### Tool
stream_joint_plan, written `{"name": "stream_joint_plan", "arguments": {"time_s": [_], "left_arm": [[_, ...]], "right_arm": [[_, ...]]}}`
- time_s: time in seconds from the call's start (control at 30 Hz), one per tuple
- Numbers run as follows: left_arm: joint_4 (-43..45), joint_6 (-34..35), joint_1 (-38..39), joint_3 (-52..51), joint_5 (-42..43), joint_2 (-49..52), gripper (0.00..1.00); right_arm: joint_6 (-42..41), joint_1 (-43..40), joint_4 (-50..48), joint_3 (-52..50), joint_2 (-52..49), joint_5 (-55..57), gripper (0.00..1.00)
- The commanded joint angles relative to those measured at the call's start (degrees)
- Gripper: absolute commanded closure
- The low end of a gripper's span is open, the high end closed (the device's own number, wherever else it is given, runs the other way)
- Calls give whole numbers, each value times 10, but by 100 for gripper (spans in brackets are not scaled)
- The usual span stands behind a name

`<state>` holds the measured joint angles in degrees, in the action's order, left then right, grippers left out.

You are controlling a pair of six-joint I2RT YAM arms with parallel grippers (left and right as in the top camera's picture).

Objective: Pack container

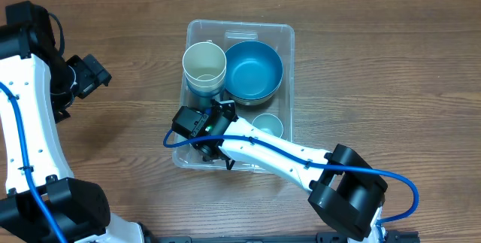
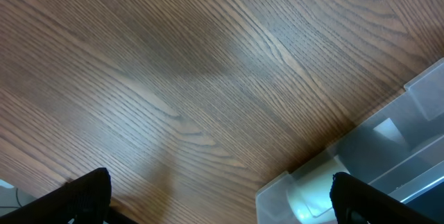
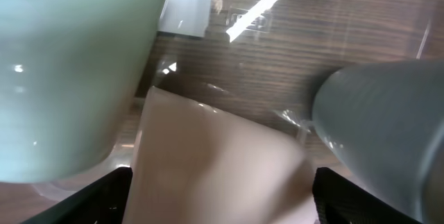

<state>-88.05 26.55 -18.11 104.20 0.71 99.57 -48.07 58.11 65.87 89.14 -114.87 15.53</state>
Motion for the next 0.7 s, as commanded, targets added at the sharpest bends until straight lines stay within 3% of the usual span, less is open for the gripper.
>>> {"name": "stream_joint_plan", "arguments": {"time_s": [0.0,0.2,0.27,0.37,0.57,0.67], "left_arm": [[1,-13,-2,10,4,4,0],[1,-13,-2,10,4,4,0],[0,-13,-2,10,4,4,0],[1,-13,-2,10,4,4,0],[1,-13,-2,10,4,4,0],[1,-13,-2,10,4,4,0]], "right_arm": [[-2,-1,14,2,-4,25,25],[1,-1,20,2,-4,32,46],[0,-1,22,2,-4,40,57],[1,-1,26,2,-3,50,61],[6,-1,30,5,-3,55,79],[21,-1,31,17,-3,55,82]]}}
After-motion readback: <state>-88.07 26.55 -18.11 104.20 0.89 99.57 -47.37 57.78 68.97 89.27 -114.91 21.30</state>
